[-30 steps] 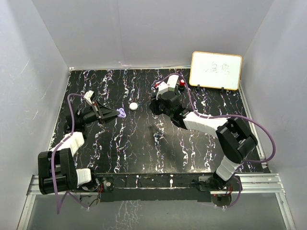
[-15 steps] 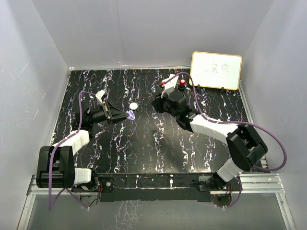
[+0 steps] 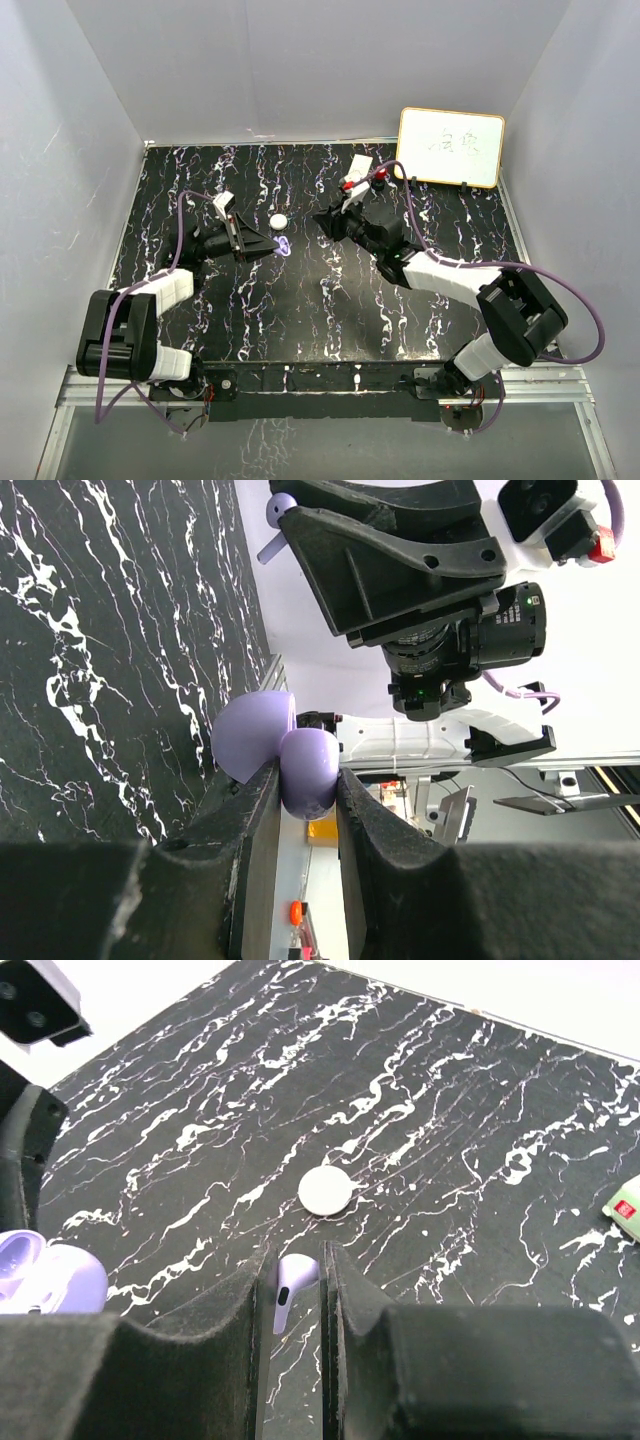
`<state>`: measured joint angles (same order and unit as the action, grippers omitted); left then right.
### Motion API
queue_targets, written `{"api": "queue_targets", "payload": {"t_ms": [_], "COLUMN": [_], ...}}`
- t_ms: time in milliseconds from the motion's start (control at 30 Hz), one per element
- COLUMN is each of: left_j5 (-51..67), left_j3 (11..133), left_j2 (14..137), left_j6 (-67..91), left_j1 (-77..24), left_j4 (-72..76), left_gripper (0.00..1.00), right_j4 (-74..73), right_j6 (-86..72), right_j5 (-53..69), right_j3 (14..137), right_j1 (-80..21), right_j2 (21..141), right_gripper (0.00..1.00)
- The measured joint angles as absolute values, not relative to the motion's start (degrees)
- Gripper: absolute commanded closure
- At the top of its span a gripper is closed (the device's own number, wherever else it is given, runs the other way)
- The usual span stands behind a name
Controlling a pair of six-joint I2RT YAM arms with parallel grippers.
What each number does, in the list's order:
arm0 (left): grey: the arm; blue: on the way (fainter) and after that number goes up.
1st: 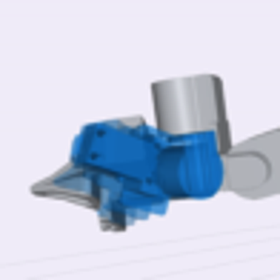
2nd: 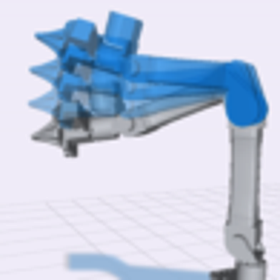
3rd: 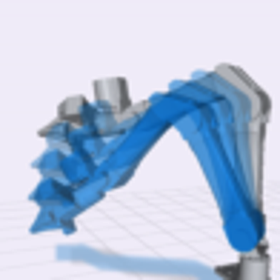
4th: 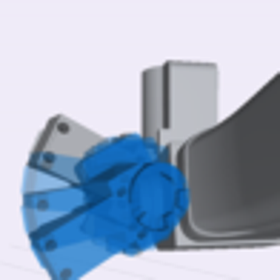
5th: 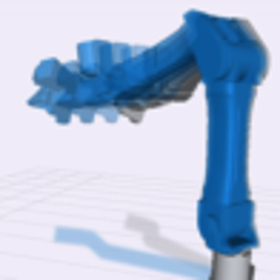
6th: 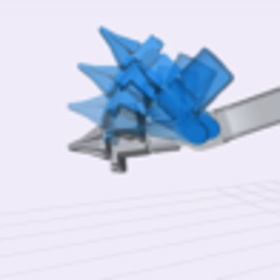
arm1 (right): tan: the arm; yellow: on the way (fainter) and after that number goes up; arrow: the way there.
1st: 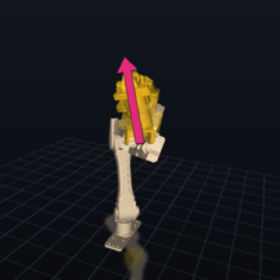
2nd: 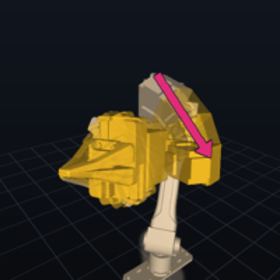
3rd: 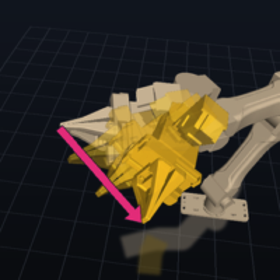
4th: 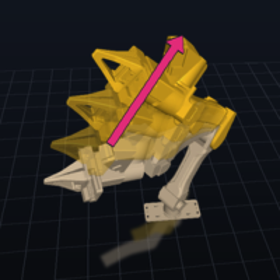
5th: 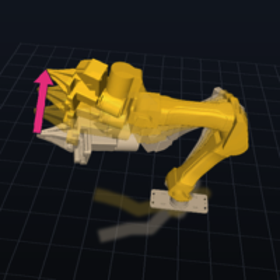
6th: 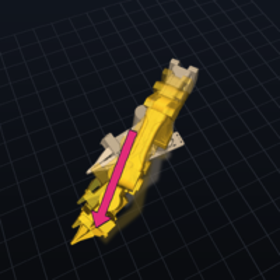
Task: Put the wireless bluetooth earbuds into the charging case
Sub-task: Pick up the earbud from the center of the board, then place the earbud in the charging case.
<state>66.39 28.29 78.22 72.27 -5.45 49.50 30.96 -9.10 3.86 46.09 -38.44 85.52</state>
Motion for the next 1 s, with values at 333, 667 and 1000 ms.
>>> {"api": "queue_targets", "payload": {"t_ms": [333, 667, 1000], "left_j5": [65.71, 65.36, 65.32], "left_j3": [28.27, 28.08, 28.08], "left_j2": [82.59, 84.82, 85.89], "left_j6": [73.47, 75.66, 76.47], "left_j1": [-8.23, -9.89, -11.29], "left_j4": [53.71, 58.72, 60.16], "left_gripper": [1.0, 1.0, 1.0], "right_j4": [44.34, 59.24, 69.69], "right_j6": [-6.42, -6.11, -6.11], "right_j5": [9.21, 16.25, 22.72], "right_j3": [41.21, 36.27, 34.59], "right_j1": [-38.24, -38.2, -38.17], "right_j2": [84.47, 84.93, 87.55], "right_gripper": [1.0, 1.0, 1.0]}}
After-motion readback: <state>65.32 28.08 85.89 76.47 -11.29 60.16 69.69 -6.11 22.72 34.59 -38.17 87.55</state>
